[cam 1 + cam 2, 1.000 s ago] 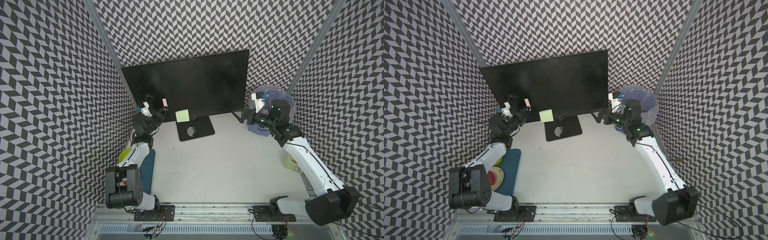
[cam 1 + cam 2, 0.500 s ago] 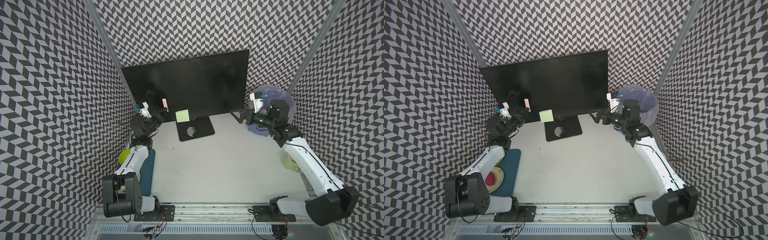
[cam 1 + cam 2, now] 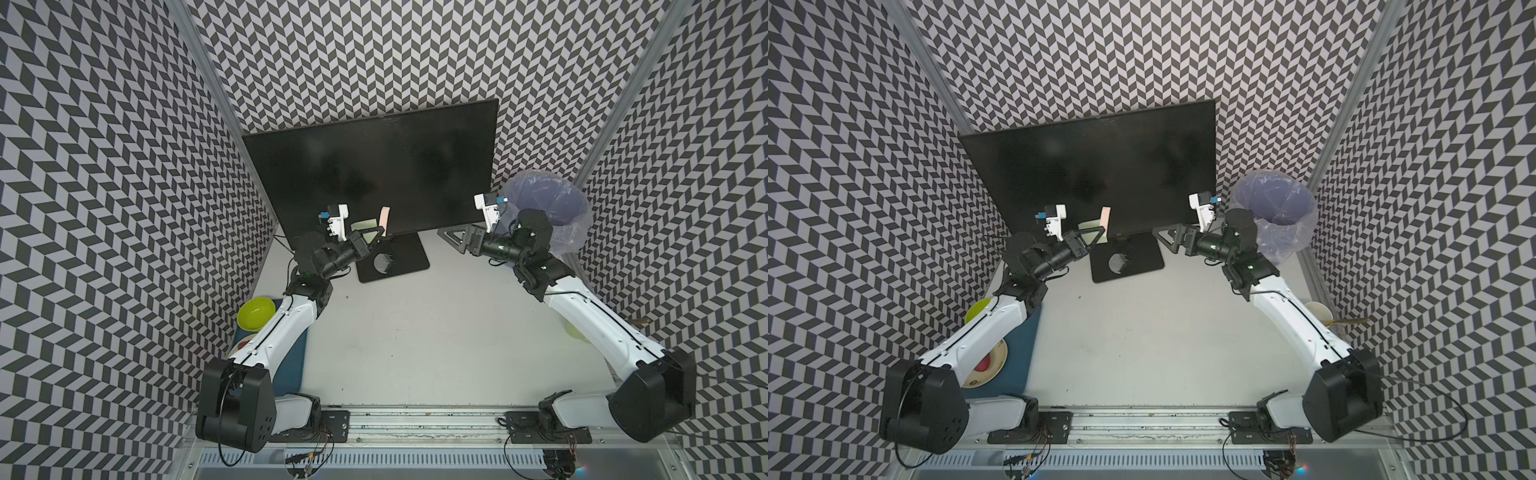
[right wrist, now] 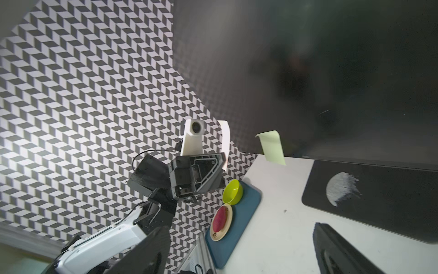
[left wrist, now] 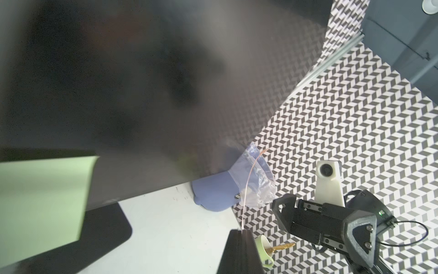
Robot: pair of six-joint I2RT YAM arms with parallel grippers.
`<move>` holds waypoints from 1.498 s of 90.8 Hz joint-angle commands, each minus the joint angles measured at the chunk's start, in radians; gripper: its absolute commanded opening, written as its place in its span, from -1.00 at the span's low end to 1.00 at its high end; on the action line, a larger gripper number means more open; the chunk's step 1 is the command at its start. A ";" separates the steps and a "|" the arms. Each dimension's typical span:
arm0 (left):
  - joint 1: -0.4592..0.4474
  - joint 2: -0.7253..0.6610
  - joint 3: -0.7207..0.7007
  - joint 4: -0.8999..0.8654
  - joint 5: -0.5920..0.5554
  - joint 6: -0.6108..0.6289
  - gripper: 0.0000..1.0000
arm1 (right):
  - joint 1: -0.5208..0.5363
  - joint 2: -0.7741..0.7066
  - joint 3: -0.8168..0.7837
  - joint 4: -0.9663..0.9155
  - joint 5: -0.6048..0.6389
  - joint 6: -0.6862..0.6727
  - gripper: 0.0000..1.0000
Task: Remove the sticky note from the monitor
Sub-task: Tear off the sticky note from the monitor.
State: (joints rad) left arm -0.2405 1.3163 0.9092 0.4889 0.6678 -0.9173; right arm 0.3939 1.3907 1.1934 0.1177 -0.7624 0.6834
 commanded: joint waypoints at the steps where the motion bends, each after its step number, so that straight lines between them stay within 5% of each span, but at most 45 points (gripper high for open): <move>1: -0.062 0.024 0.050 0.067 0.030 -0.009 -1.00 | 0.037 0.039 0.030 0.150 -0.043 0.054 0.87; 33: -0.202 0.070 0.097 0.103 0.030 -0.022 -1.00 | 0.086 0.126 0.056 0.298 -0.115 0.150 0.40; 136: -0.197 0.036 0.069 0.043 0.041 0.030 -1.00 | 0.082 0.139 0.039 0.351 -0.098 0.216 -0.78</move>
State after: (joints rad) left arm -0.4423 1.3716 0.9783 0.5484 0.7010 -0.9096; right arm 0.4728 1.5265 1.2224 0.3996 -0.8486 0.9009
